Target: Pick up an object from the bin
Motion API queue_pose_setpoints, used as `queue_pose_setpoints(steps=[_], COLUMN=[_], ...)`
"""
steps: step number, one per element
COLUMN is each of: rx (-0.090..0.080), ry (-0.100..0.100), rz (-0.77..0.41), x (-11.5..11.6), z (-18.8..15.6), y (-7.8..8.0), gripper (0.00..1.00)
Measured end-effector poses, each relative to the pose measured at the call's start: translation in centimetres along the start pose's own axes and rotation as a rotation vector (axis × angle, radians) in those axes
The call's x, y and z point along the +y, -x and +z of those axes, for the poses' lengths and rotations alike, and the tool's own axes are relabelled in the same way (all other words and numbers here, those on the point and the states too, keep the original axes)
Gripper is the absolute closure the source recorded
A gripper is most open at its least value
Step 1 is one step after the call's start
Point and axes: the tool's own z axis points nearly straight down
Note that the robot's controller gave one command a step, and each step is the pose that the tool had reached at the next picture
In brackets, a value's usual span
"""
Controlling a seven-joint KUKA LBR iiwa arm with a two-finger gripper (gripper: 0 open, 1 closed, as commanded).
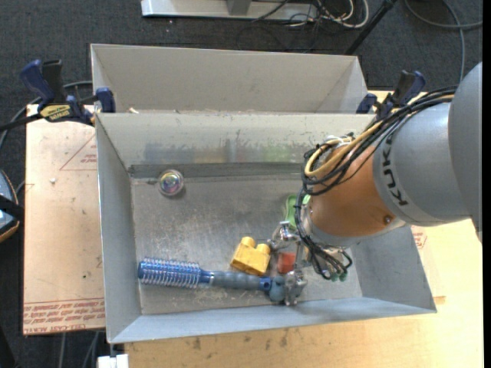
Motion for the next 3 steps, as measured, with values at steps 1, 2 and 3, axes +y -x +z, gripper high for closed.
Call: queue_pose_setpoints(steps=[1,2,3], rx=[-0.003,0.000,-0.003], ry=[0.000,0.001,0.000], rz=[0.004,0.003,0.003], x=[-0.15,-0.08,-0.11], z=[-0.24,-0.08,-0.21], y=[0.01,-0.08,-0.01], gripper=[1.00,0.00,1.00])
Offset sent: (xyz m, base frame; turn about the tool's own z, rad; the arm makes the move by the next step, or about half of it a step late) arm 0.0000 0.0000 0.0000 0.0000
